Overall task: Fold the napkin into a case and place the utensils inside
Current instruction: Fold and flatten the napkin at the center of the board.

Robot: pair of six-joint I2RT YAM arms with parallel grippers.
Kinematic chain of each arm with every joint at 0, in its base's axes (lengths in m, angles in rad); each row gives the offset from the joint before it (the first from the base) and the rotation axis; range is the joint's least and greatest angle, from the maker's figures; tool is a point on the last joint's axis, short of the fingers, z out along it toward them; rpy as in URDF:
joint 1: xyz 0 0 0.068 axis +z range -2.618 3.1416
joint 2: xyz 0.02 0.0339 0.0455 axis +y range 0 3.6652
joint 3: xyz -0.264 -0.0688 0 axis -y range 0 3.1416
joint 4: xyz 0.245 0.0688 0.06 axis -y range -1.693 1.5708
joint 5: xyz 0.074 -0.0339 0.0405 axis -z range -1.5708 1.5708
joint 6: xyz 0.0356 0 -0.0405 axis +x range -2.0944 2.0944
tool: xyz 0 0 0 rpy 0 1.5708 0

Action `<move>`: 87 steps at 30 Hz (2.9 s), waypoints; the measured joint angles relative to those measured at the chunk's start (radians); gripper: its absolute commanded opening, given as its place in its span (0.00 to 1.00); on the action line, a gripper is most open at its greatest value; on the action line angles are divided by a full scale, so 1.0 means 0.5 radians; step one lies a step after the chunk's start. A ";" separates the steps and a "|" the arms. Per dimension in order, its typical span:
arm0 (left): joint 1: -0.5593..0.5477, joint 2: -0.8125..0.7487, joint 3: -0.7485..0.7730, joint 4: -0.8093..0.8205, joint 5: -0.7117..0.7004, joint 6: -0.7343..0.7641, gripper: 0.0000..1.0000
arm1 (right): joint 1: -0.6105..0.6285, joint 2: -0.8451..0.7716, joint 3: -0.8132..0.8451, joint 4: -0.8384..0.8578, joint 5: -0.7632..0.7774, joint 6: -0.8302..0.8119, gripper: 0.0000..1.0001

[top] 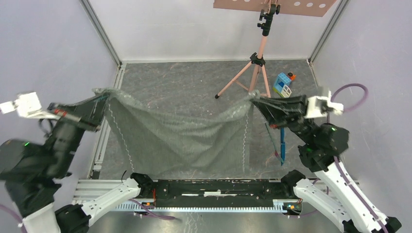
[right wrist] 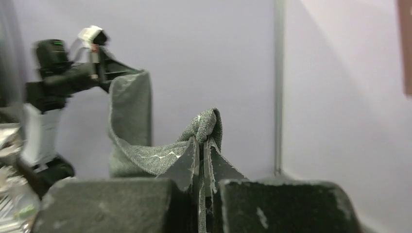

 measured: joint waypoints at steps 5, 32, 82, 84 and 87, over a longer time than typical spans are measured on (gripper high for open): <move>0.002 0.332 -0.097 -0.055 -0.535 0.021 0.02 | 0.000 0.262 0.012 -0.483 0.620 -0.135 0.00; 1.209 2.110 -0.583 0.478 0.654 -0.049 0.02 | -0.162 1.523 0.120 -0.905 1.403 -0.602 0.00; 1.215 1.876 -1.426 -0.262 -0.098 -0.047 0.02 | 0.630 0.620 -1.132 -0.906 0.739 0.239 0.01; 1.215 1.876 -1.440 -0.282 -0.106 -0.063 0.02 | 0.646 0.620 -1.141 -0.901 0.742 0.249 0.00; 1.215 1.876 -1.440 -0.302 -0.120 -0.081 0.02 | 0.671 0.621 -1.147 -0.893 0.745 0.264 0.01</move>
